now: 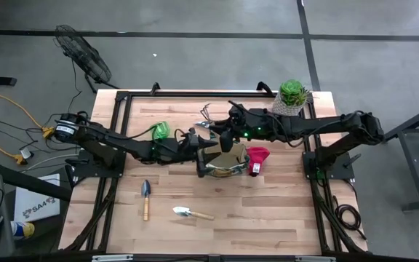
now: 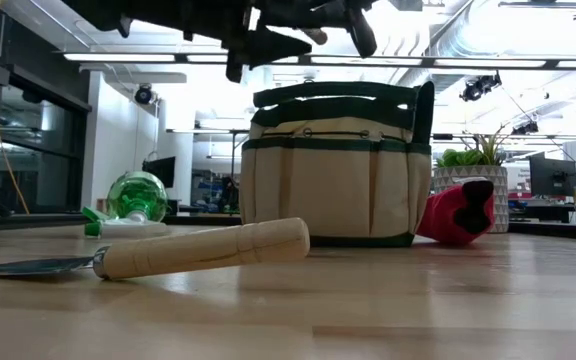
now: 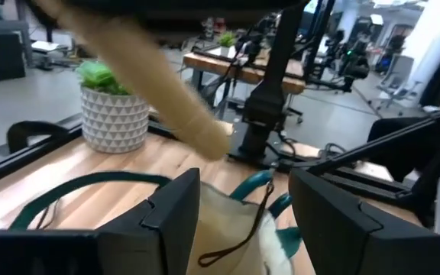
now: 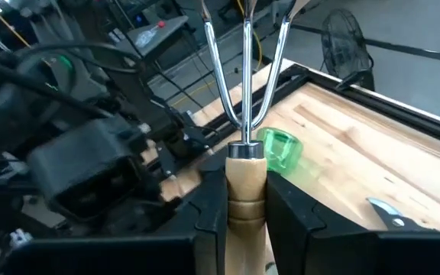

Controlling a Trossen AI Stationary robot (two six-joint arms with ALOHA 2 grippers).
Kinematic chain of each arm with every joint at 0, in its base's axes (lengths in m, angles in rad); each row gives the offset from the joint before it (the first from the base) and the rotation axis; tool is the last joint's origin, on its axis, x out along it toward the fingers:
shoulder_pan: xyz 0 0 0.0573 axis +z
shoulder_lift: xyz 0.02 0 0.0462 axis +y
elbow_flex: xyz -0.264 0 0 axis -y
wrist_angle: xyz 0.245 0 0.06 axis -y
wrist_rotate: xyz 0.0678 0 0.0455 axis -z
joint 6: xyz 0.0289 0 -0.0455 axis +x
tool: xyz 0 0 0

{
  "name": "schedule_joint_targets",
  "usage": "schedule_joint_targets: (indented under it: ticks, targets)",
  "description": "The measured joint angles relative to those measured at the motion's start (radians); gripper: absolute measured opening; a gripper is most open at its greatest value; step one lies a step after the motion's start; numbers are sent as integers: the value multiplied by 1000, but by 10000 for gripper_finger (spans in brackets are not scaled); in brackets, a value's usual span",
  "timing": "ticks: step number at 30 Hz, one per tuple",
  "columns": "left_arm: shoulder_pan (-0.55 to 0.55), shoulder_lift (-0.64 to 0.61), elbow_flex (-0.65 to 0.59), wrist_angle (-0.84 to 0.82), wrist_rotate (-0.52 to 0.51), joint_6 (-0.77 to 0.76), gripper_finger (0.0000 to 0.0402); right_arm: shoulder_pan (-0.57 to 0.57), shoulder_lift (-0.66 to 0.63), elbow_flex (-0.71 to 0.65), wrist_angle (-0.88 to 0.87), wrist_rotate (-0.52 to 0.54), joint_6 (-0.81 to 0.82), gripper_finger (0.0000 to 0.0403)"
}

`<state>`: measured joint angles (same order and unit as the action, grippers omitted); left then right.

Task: Pick & Place Garden tools in Gardening bag
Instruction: Put the brown hand rake into the gardening bag

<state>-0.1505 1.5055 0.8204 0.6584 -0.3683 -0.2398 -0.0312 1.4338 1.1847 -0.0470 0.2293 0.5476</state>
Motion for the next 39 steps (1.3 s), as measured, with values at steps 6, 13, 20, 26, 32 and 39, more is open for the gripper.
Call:
schedule_joint_targets:
  ticks: [6,13,20,26,32,39]
  targets:
    - [0,0,0,57,1,2,195,16,0,0,-12,9,0,54]
    - [0,0,0,102,-11,4,195,45,0,0,-3,28,1,54]
    - [-1,2,-1,147,-31,6,195,70,-1,2,13,54,2,54]
    - [-1,2,-1,214,-64,33,195,87,-2,2,-1,74,2,54]
    - [-1,1,0,199,-67,29,195,89,0,0,-2,72,5,54]
    - [-2,-1,4,131,-66,53,195,89,-7,-2,-18,71,4,54]
